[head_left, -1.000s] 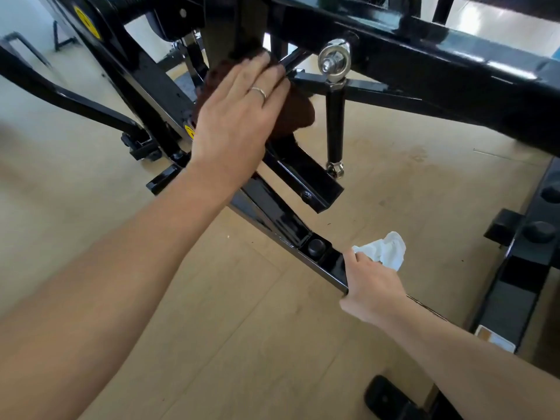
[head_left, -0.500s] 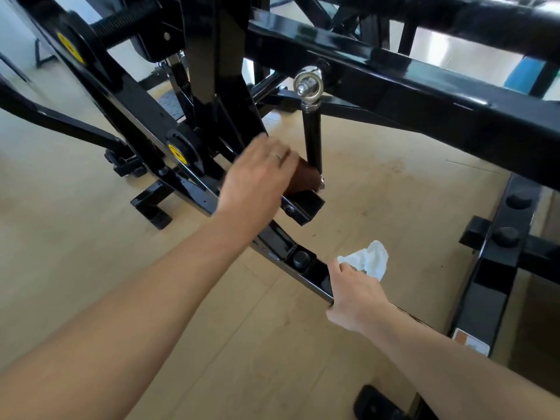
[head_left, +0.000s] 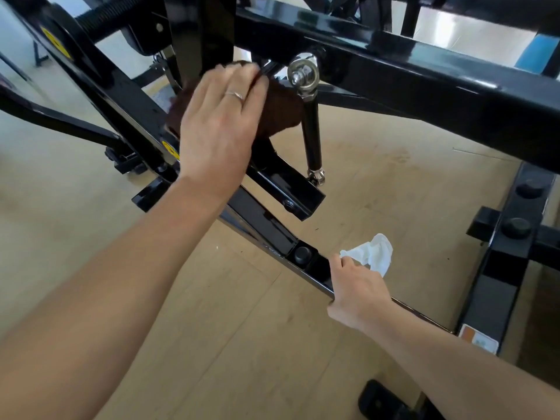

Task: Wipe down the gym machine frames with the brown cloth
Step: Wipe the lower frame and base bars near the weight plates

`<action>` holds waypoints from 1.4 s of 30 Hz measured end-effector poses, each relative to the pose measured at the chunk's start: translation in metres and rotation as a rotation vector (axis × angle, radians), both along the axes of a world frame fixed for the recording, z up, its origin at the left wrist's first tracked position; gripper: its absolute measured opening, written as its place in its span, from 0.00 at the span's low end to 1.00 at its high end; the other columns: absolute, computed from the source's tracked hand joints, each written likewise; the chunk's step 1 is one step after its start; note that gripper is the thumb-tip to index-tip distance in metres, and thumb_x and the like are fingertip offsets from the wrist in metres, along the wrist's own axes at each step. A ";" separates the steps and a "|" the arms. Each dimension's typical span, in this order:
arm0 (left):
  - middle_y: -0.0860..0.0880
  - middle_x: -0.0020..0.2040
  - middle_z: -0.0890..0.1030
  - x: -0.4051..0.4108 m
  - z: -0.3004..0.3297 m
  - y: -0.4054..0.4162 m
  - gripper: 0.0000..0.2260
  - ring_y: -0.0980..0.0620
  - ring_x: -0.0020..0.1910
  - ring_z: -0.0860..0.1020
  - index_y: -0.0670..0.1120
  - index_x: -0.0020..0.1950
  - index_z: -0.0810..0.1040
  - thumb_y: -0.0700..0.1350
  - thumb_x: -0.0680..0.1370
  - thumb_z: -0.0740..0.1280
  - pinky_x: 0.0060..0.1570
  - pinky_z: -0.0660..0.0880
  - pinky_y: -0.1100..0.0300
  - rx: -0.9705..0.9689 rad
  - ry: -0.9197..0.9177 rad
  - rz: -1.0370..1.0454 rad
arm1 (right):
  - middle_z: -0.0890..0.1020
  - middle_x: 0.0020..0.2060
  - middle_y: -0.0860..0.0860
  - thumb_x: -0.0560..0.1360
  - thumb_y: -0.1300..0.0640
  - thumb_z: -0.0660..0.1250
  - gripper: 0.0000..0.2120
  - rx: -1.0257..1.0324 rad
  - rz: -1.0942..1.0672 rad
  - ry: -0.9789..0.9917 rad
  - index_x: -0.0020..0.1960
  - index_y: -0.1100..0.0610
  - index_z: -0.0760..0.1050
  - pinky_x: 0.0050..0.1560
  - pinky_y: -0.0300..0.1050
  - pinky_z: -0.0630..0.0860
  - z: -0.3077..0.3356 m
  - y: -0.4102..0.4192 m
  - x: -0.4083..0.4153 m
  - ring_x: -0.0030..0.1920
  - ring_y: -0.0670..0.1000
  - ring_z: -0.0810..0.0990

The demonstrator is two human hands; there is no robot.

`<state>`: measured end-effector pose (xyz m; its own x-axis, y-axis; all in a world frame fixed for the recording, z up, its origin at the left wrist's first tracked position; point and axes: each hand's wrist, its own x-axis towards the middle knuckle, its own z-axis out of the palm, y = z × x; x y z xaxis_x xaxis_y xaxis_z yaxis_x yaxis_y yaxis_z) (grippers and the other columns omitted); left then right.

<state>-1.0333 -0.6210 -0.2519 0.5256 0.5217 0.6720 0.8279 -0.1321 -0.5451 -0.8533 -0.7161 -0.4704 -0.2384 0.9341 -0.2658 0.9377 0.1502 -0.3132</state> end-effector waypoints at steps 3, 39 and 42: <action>0.42 0.76 0.70 0.007 -0.026 0.001 0.26 0.41 0.78 0.64 0.40 0.77 0.68 0.39 0.78 0.65 0.80 0.48 0.47 -0.191 0.206 0.203 | 0.70 0.47 0.48 0.69 0.56 0.69 0.22 -0.007 0.005 0.018 0.54 0.53 0.58 0.37 0.47 0.67 0.001 -0.001 0.001 0.43 0.54 0.75; 0.42 0.73 0.74 -0.109 -0.064 -0.056 0.25 0.42 0.75 0.69 0.41 0.74 0.73 0.31 0.77 0.65 0.76 0.64 0.47 -0.534 0.014 0.041 | 0.59 0.77 0.56 0.72 0.57 0.75 0.57 -0.146 0.058 -0.005 0.82 0.55 0.34 0.67 0.56 0.71 0.029 0.026 -0.055 0.71 0.60 0.69; 0.41 0.74 0.72 -0.092 -0.075 -0.033 0.25 0.41 0.75 0.67 0.40 0.75 0.70 0.31 0.77 0.63 0.76 0.64 0.46 -0.529 0.000 0.044 | 0.63 0.74 0.56 0.75 0.58 0.72 0.51 -0.017 0.073 -0.033 0.82 0.56 0.38 0.62 0.54 0.72 0.017 0.026 -0.056 0.67 0.58 0.73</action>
<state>-1.1256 -0.6535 -0.3272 0.4958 0.8108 0.3111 0.8388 -0.3544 -0.4132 -0.9090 -0.6904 -0.4530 -0.2960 0.9100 -0.2903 0.9345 0.2130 -0.2850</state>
